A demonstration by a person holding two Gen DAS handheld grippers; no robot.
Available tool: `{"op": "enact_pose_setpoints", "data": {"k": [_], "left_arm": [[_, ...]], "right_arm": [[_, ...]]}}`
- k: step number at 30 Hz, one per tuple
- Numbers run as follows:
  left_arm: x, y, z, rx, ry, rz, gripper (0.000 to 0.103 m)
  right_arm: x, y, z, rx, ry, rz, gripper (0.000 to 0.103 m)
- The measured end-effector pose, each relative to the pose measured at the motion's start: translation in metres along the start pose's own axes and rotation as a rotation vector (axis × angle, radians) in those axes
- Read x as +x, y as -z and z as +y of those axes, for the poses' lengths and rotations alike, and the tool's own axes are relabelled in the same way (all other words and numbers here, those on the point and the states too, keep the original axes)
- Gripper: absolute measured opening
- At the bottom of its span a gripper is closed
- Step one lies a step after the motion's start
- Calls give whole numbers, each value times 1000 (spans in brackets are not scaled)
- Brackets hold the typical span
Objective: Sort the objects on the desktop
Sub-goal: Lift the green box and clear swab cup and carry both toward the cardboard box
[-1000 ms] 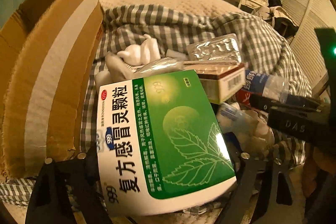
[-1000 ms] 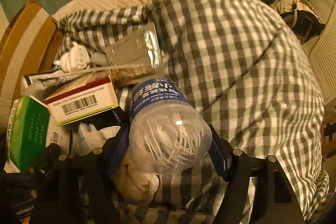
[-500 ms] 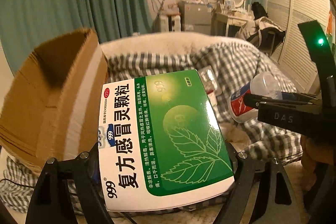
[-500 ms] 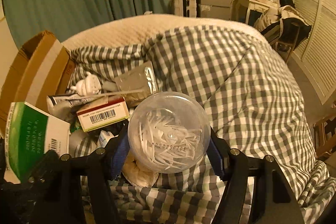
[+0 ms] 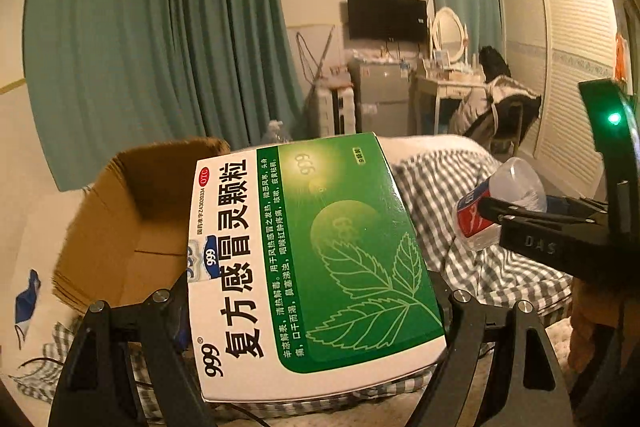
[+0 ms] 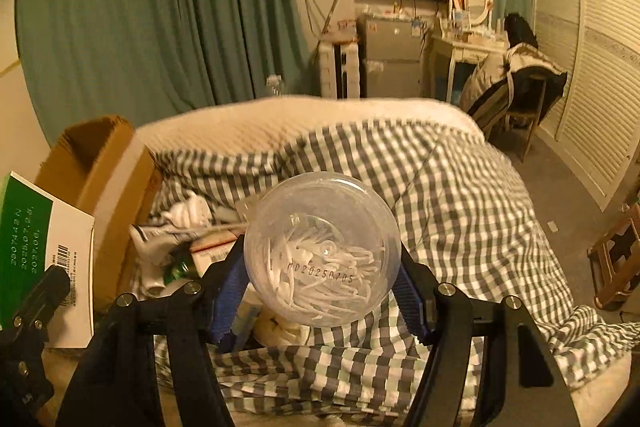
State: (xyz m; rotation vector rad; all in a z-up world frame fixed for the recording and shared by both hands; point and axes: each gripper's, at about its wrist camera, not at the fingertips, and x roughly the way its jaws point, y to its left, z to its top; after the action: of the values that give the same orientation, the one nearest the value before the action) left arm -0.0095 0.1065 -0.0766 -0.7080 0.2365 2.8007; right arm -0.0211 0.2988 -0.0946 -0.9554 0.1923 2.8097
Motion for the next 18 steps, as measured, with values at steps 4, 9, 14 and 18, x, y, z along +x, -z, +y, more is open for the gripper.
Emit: {"op": "enact_pose_setpoints", "data": {"k": [4, 9, 14, 18], "left_arm": [[-22, -4, 10, -6, -19, -52, 84], [-44, -13, 24, -30, -29, -103, 84], [-67, -19, 38, -47, -43, -154, 84], [-81, -22, 51, -61, -56, -190, 84]], "right_arm": [[-38, -9, 6, 5, -4, -89, 65], [-76, -16, 15, 12, -8, -178, 65], [-114, -18, 26, 27, -25, -262, 65], [-136, -18, 36, 35, -40, -311, 65]]}}
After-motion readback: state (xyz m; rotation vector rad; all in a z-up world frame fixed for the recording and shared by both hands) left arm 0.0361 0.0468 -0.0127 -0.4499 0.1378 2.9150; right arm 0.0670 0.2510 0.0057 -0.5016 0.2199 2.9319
